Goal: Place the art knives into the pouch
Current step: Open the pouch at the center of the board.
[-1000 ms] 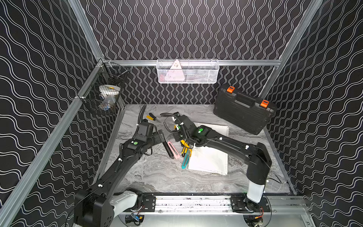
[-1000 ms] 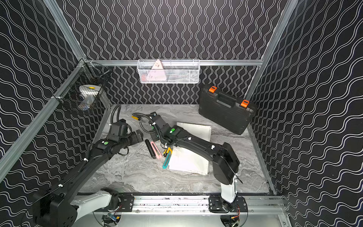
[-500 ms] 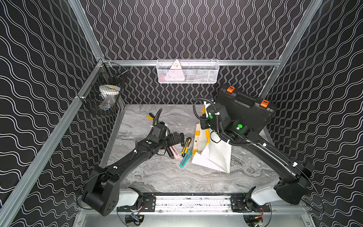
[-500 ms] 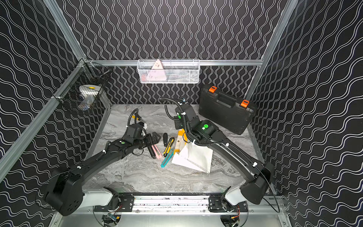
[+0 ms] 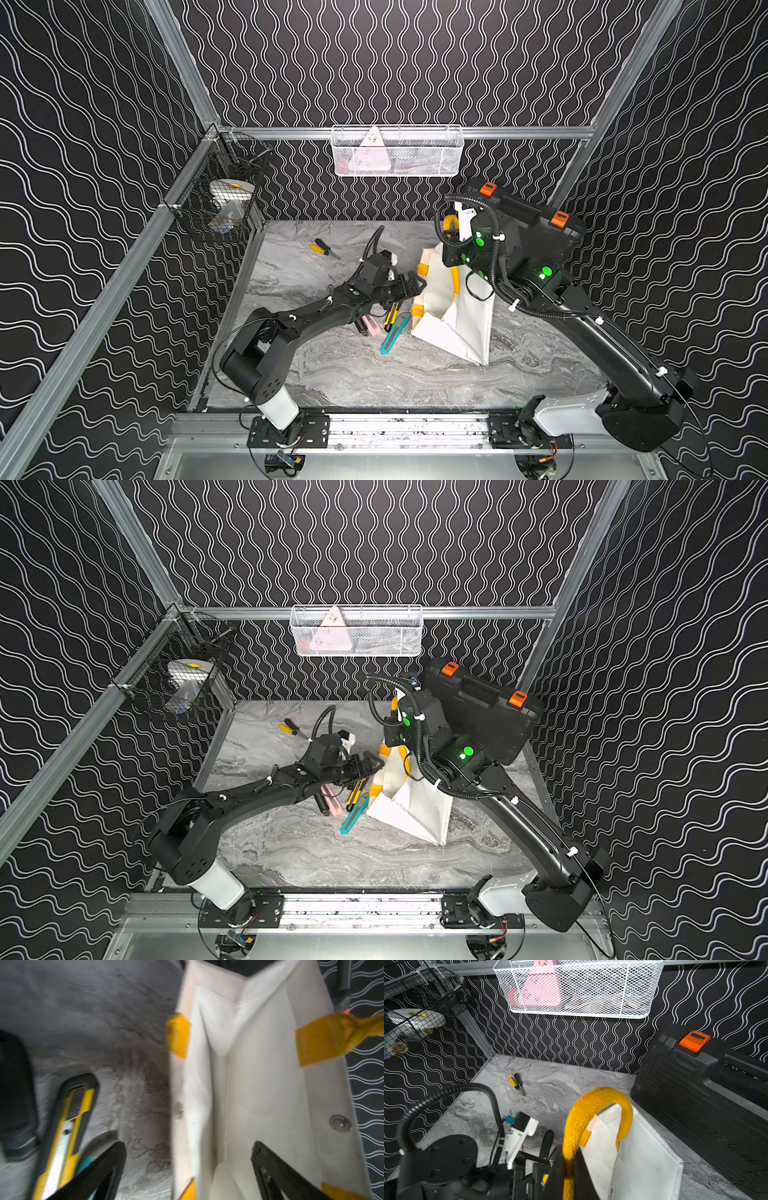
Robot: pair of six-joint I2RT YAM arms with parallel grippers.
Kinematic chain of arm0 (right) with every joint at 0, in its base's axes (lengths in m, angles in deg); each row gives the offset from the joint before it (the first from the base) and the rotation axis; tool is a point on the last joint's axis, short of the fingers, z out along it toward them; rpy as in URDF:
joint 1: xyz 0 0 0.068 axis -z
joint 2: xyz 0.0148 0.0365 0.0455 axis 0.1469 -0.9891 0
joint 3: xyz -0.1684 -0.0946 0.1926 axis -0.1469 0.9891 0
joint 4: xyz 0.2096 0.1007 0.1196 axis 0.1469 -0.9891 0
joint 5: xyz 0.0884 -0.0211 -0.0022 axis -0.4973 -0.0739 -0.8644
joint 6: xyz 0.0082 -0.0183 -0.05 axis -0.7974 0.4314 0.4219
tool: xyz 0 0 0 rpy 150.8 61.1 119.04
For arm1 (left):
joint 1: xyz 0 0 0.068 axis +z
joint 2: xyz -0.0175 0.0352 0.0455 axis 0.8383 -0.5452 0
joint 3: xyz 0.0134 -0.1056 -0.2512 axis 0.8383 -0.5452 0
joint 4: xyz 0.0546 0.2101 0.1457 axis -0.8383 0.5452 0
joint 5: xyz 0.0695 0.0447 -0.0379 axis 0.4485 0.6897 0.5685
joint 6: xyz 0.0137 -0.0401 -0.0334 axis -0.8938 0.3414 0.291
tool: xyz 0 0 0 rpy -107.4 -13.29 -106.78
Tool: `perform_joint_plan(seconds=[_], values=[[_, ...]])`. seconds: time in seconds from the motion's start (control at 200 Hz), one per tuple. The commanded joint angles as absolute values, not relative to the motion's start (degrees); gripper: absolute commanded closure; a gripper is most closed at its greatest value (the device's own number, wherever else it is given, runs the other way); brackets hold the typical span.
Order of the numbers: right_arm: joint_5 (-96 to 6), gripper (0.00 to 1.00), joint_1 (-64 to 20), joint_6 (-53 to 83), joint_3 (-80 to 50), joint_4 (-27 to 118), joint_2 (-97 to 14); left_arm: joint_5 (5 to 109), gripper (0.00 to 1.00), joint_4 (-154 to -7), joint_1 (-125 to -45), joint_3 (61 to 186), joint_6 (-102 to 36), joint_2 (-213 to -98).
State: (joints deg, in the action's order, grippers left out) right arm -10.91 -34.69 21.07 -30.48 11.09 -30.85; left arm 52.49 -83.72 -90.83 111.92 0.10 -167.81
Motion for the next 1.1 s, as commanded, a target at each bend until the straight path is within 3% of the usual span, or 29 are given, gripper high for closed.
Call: perform_joint_plan(seconds=[0.0,0.09,0.115,0.17,0.205,0.24,0.285,0.55,0.605,0.665,0.735,0.755,0.971,1.096], values=[[-11.86,1.00,-34.63,20.78,-31.54,12.16,-30.38,54.30,0.02,-82.43,-91.93,114.18,-2.18,-170.71],[-11.49,1.00,-34.62,20.68,-31.24,12.99,-29.80,53.68,0.13,-83.51,-92.36,114.63,-1.83,-173.19],[-11.18,1.00,-34.62,20.73,-31.35,12.84,-29.71,53.64,0.20,-83.31,-92.51,114.96,-2.20,-173.69],[-10.14,1.00,-34.52,20.66,-31.29,12.56,-29.32,53.88,0.45,-82.75,-92.73,115.26,-2.82,-174.44],[-9.22,1.00,-34.49,20.62,-30.88,12.63,-28.82,53.99,0.51,-82.29,-92.76,115.45,-3.06,-174.64],[-8.22,1.00,-34.38,20.42,-30.42,12.71,-28.21,54.08,0.66,-82.31,-92.80,115.57,-3.48,-174.82],[-6.48,1.00,-34.14,19.87,-29.73,12.49,-27.29,54.36,1.00,-81.69,-92.75,116.05,-3.98,-174.75],[13.39,1.00,-31.15,4.91,-28.86,-3.54,-22.40,58.70,1.00,-67.76,-95.39,129.43,-11.61,-174.48],[14.46,0.83,-30.02,3.82,-29.96,-7.41,-22.84,59.27,1.00,-64.92,-96.25,132.34,-13.22,-174.95],[16.38,0.75,-28.95,2.08,-31.60,-11.58,-23.78,59.95,1.00,-62.58,-97.37,134.85,-14.28,-175.40],[18.55,0.40,-28.47,1.37,-32.40,-13.40,-23.85,60.70,1.00,-61.43,-98.47,136.47,-14.54,-175.71],[19.13,0.36,-28.47,1.15,-32.51,-13.80,-23.75,60.99,1.00,-61.19,-98.74,136.72,-14.60,-175.79],[26.72,0.25,-28.39,-1.95,-36.05,-21.28,-22.99,63.13,1.00,-61.12,-100.28,136.96,-14.32,-175.89],[18.18,0.22,-27.87,5.01,-30.84,-11.39,-19.56,63.05,1.00,-60.20,-100.69,138.66,-14.59,-176.72]])
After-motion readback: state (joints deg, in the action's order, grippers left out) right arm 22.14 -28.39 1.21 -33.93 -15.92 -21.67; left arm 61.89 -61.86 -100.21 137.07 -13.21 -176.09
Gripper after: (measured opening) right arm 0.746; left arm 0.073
